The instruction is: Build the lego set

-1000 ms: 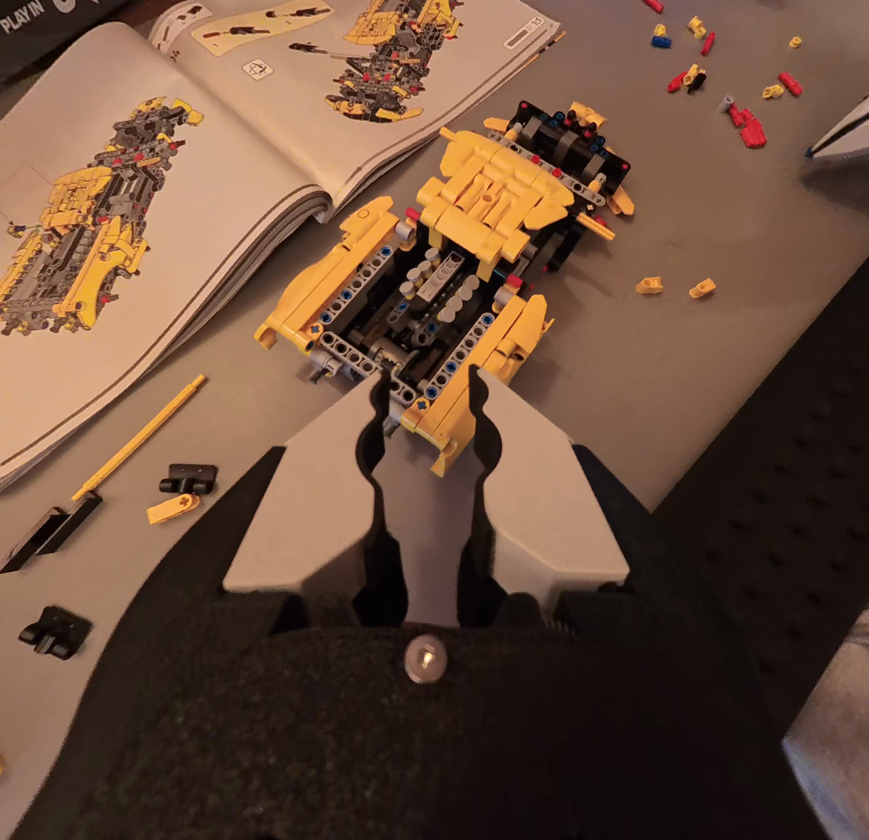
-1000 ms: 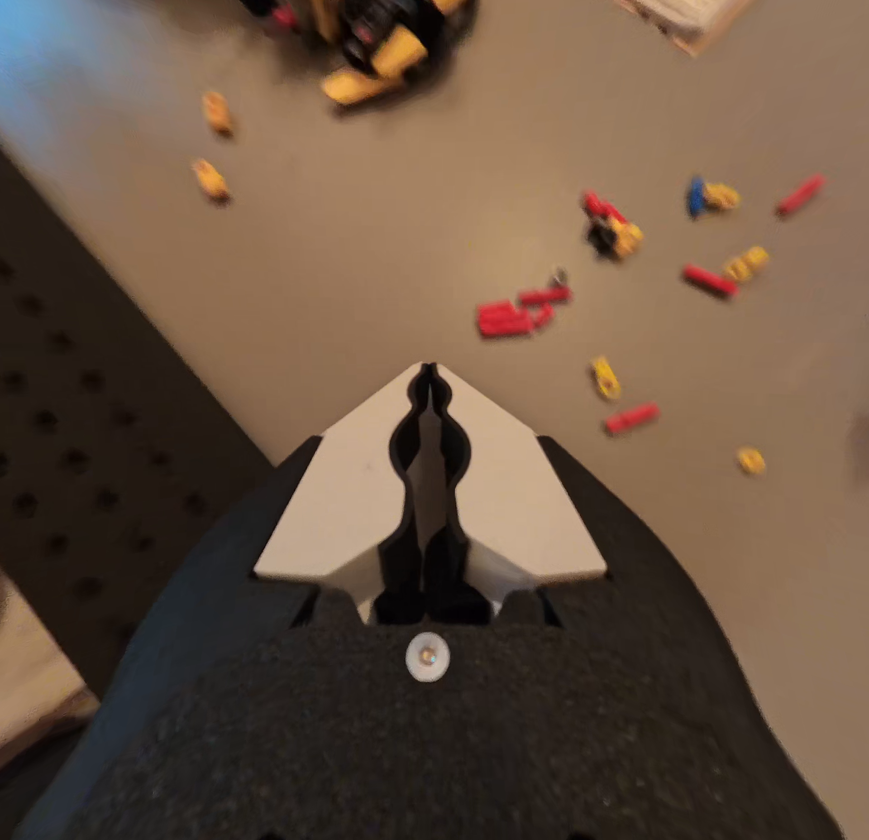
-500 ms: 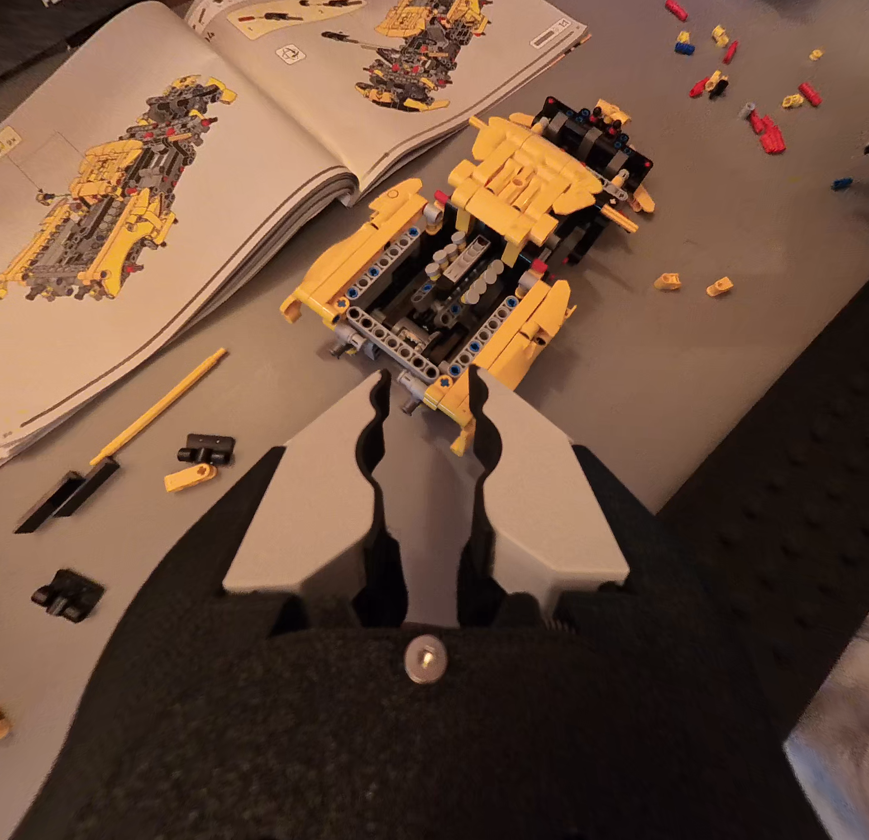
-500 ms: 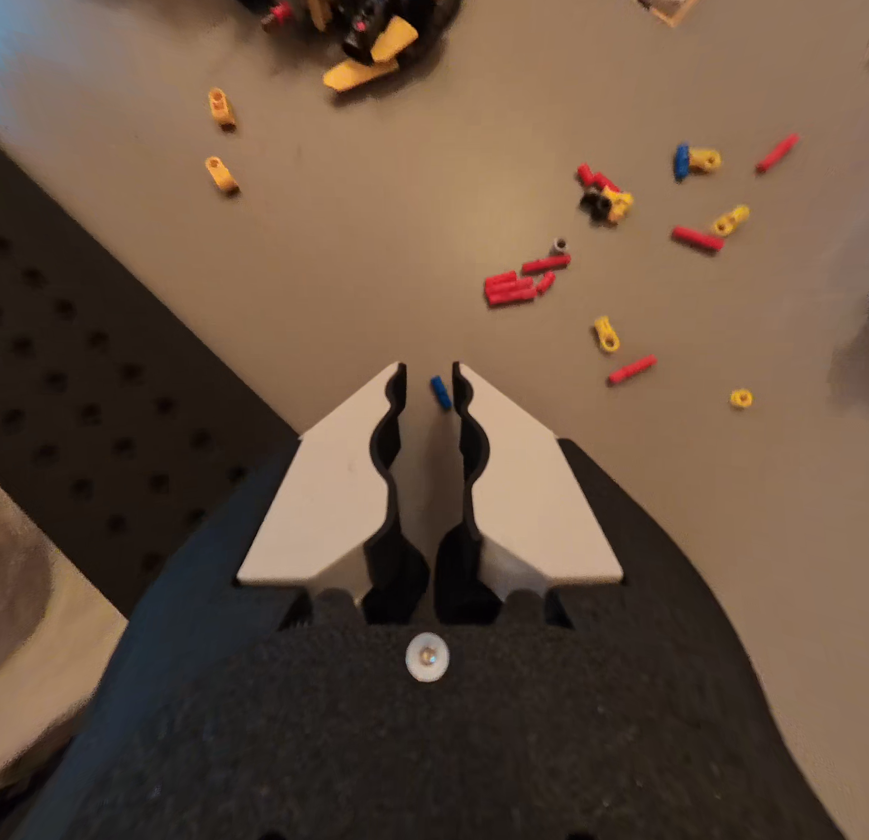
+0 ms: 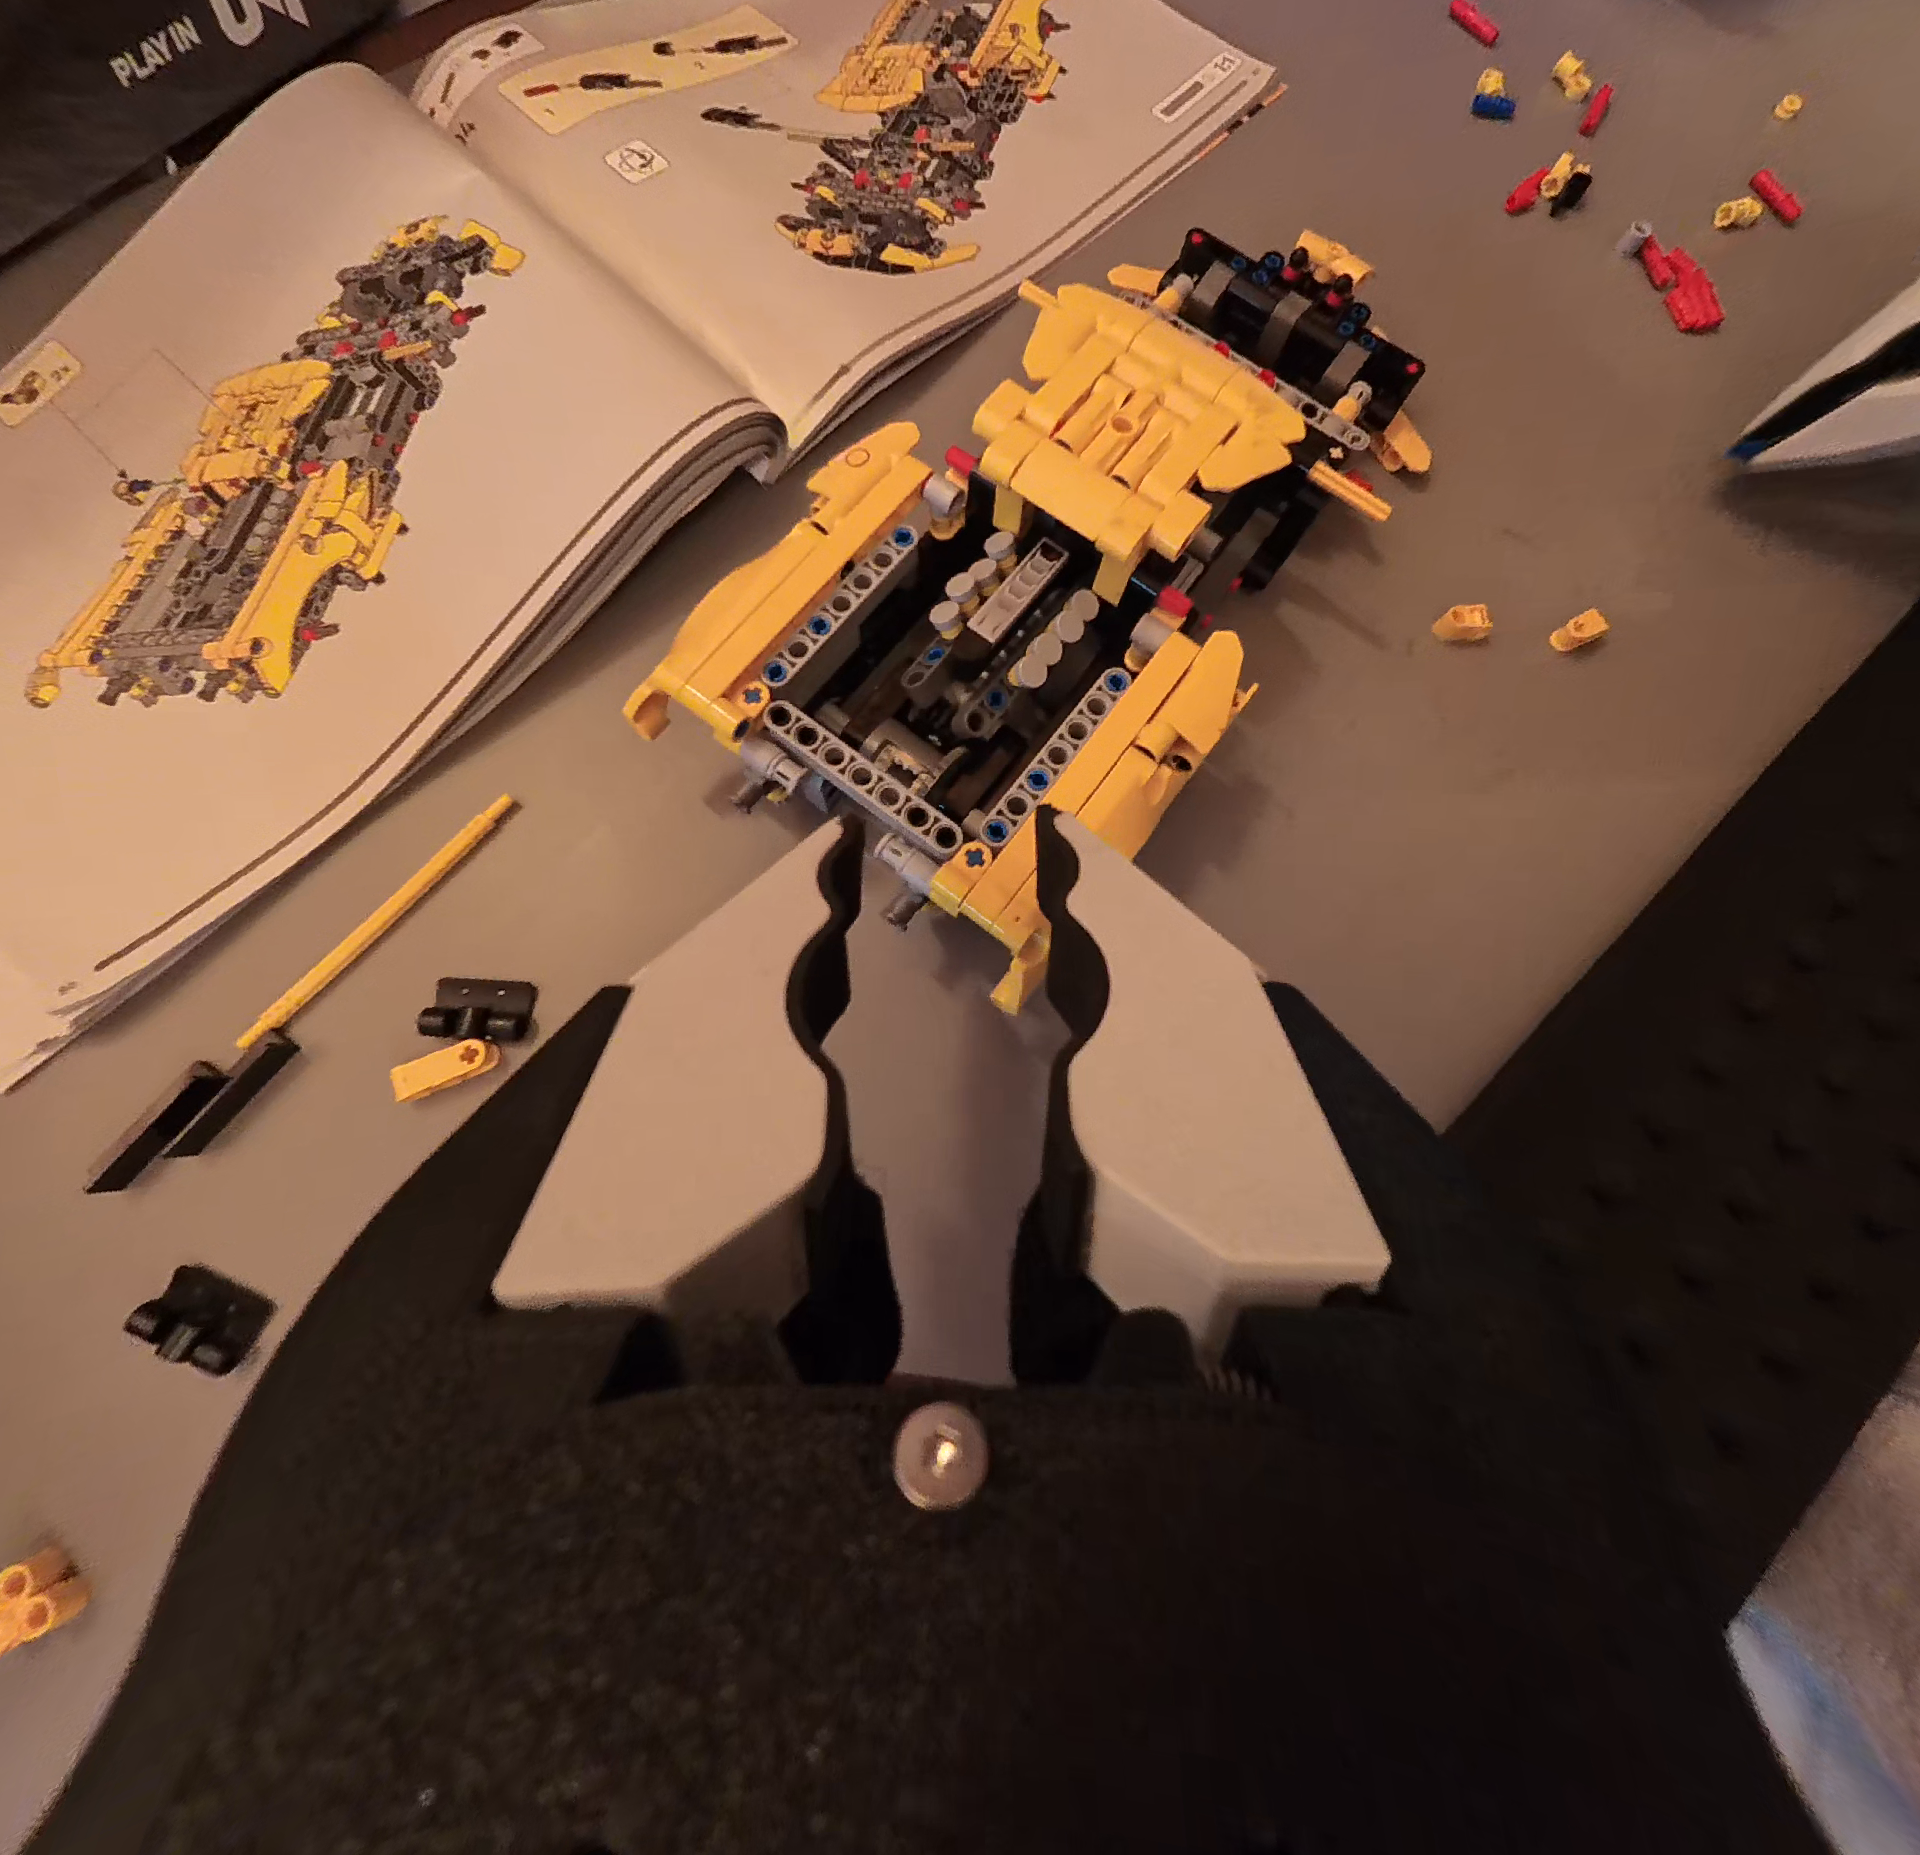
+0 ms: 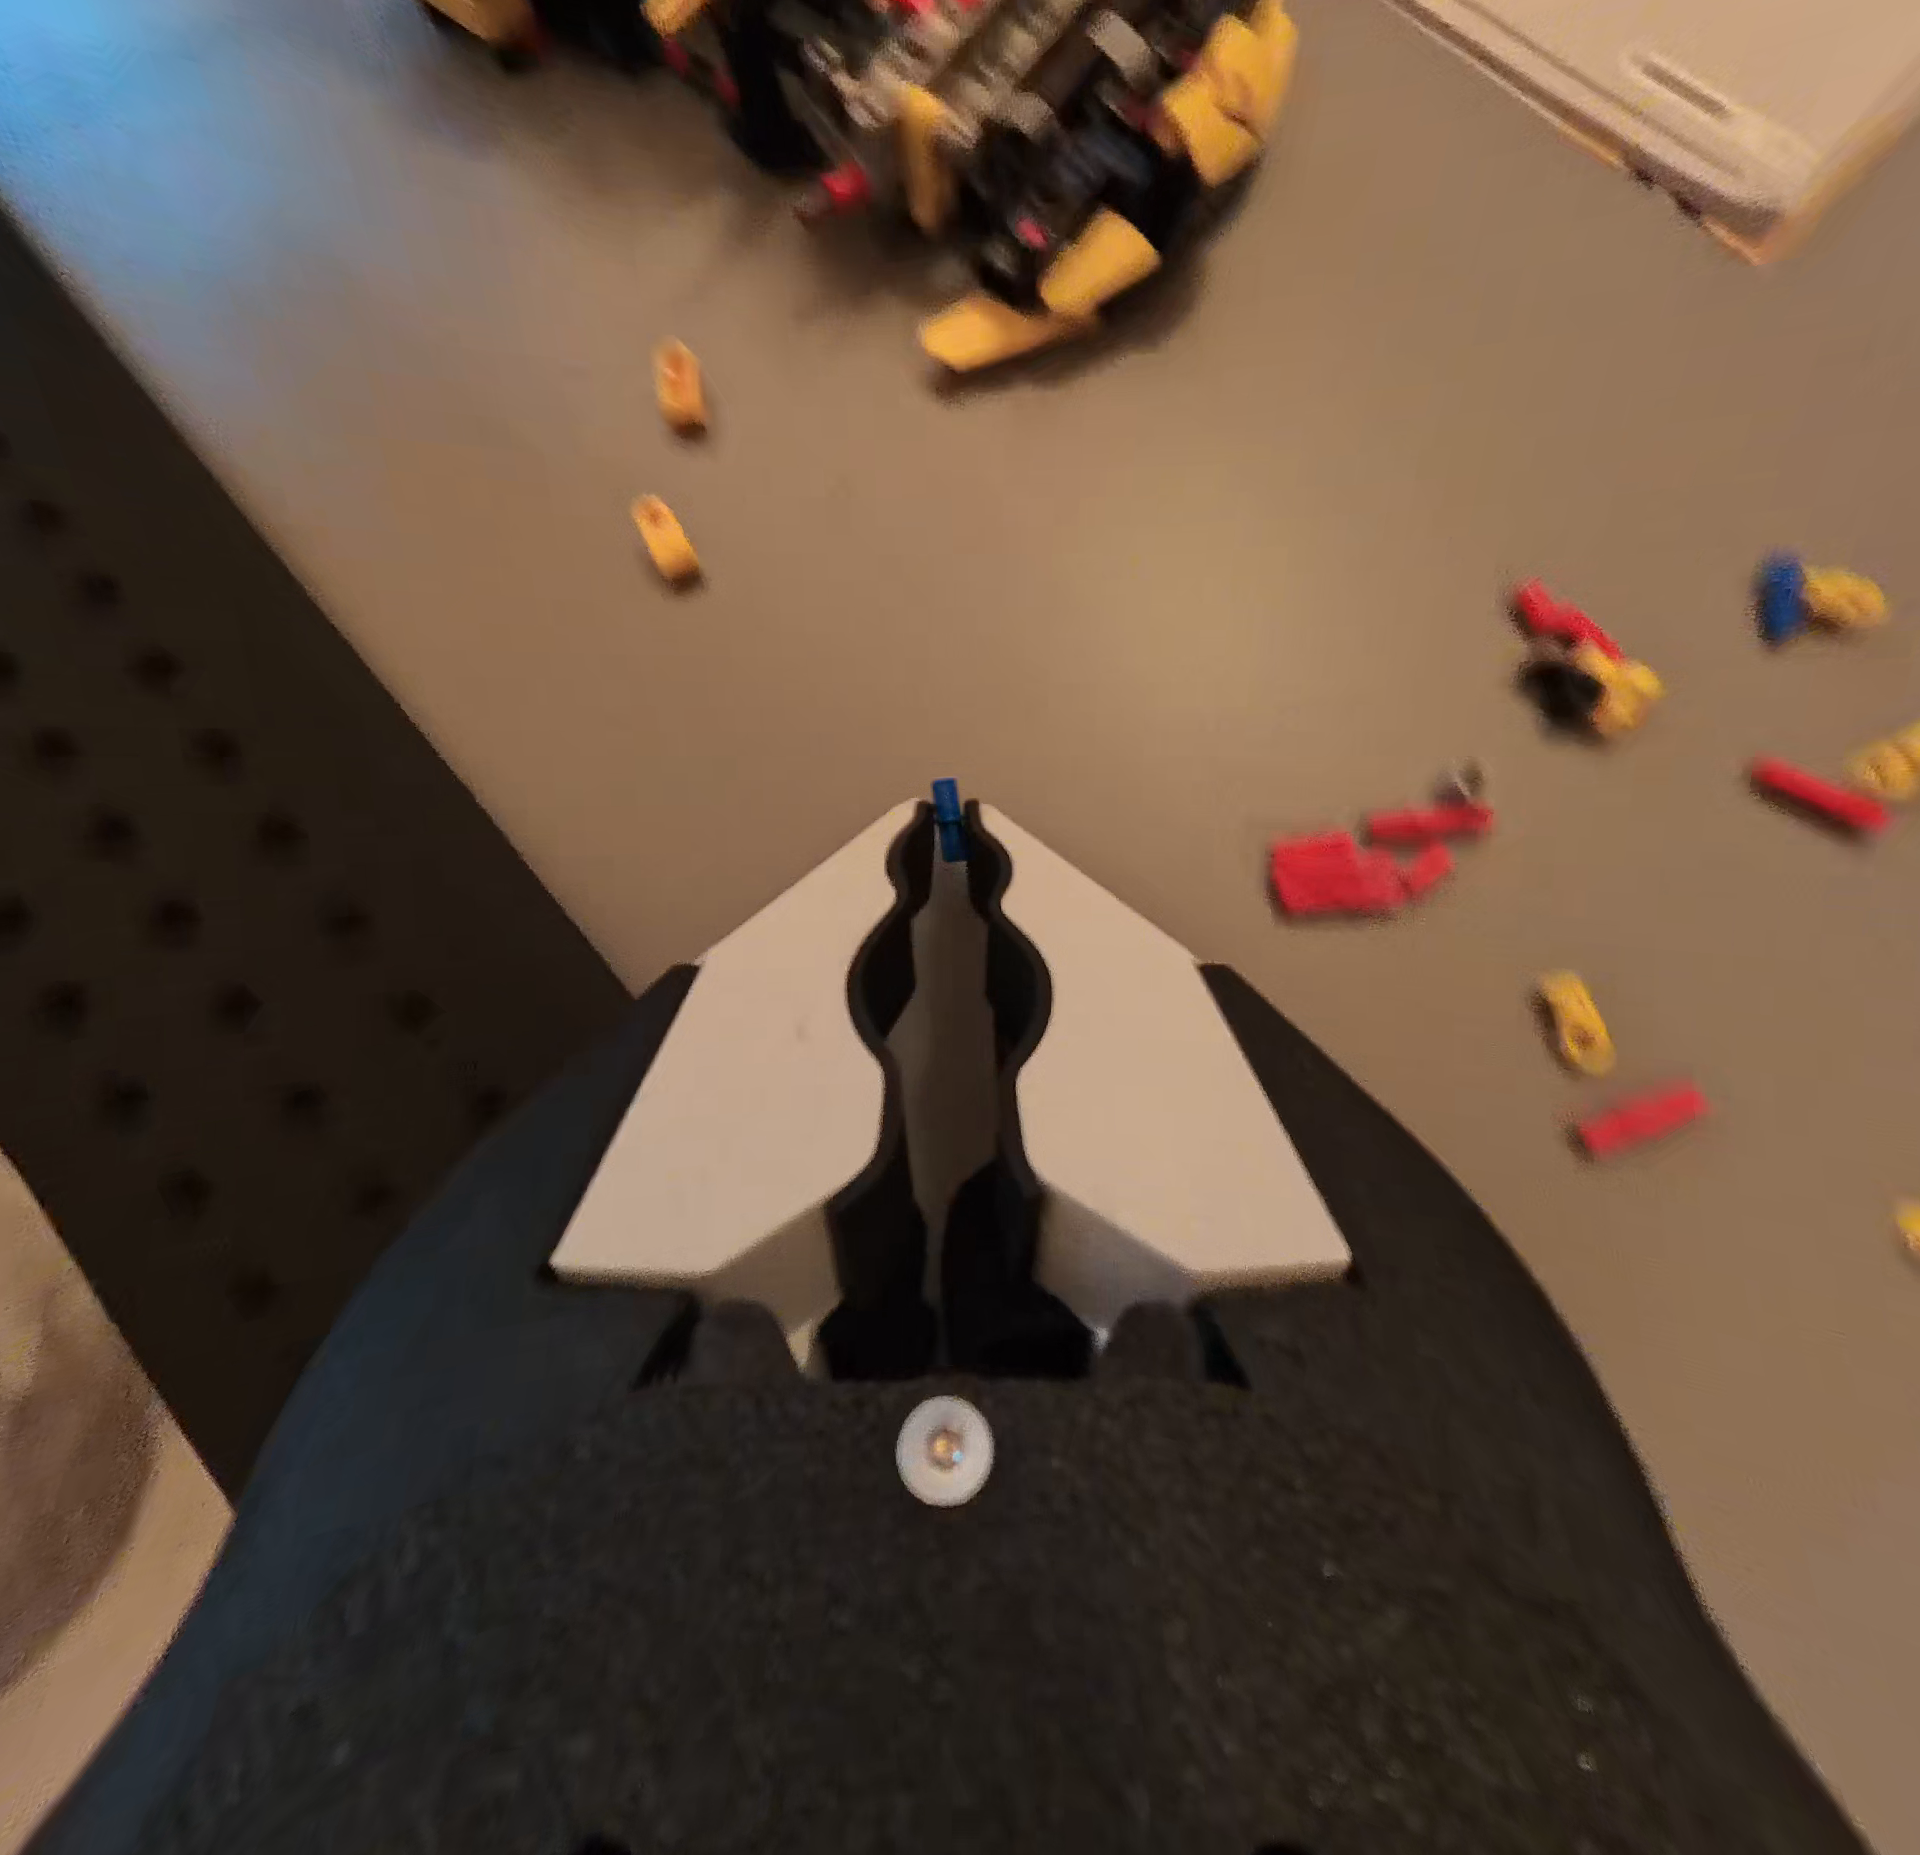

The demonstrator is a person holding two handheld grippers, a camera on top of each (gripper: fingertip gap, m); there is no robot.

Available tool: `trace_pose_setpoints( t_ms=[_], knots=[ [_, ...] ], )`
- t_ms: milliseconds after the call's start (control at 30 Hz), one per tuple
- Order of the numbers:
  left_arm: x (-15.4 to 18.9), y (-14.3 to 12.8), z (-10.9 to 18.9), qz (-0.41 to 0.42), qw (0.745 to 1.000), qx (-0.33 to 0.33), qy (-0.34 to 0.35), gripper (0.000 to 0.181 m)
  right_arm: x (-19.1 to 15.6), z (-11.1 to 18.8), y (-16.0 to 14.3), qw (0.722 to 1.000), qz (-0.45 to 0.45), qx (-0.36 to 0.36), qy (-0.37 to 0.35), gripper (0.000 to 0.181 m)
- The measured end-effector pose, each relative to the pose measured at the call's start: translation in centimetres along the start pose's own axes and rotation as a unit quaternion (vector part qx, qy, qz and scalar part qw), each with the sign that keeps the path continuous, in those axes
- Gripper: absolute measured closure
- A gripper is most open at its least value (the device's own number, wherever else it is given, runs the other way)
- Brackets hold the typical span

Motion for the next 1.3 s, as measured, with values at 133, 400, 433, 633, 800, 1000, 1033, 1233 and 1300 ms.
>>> trace_pose_setpoints(
  t_ms=[133,400,433,633,800,1000,1033,1233,1300],
  knots=[
    [0.2,0.0,0.8,0.0,1.0,0.004,0.011,0.148,-2.0,-2.9,2.0,0.999,0.041,0.003,0.031,0.176],
    [-0.1,-0.8,1.4,0.014,1.0,0.004,0.021,0.148,1.6,-1.1,4.1,0.998,0.013,0.06,0.01,0.169],
    [-0.1,-0.7,1.5,0.015,1.0,0.005,0.02,0.148,3.7,-0.5,4.8,0.997,0.004,0.062,-0.037,0.168],
    [0.0,-1.0,1.6,0.012,1.0,0.003,0.024,0.148,13.5,-1.9,5.7,0.987,-0.095,0.035,-0.129,0.16],
    [-0.2,-1.4,2.1,0.013,0.999,-0.005,0.033,0.148,14.3,-2.9,5.4,0.987,-0.1,0.017,-0.127,0.166],
    [-0.3,-1.9,1.9,0.019,0.999,-0.011,0.034,0.148,14.6,-3.5,5.6,0.984,-0.08,-0.004,-0.161,0.178],
    [-0.4,-1.9,2.0,0.018,0.999,-0.011,0.036,0.148,14.4,-3.5,5.7,0.985,-0.076,-0.007,-0.158,0.178],
    [-1.1,-2.2,1.9,0.024,0.999,-0.011,0.035,0.148,6.5,-2.3,8.1,0.998,-0.032,0.05,0.034,0.178],
    [-1.2,-2.2,1.5,0.029,0.999,-0.011,0.03,0.148,2.3,-2.2,8.2,0.992,-0.017,0.057,0.114,0.178]
  ],
)
Point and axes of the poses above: each gripper's, where its closed fingertips meet, z back along the fingers, y out of its top, x = y × z across the jaws, the point moved 7 cm from there along z, back along the fingers, and after that the axes turned 9 degrees about -z, right-handed, at the moved point
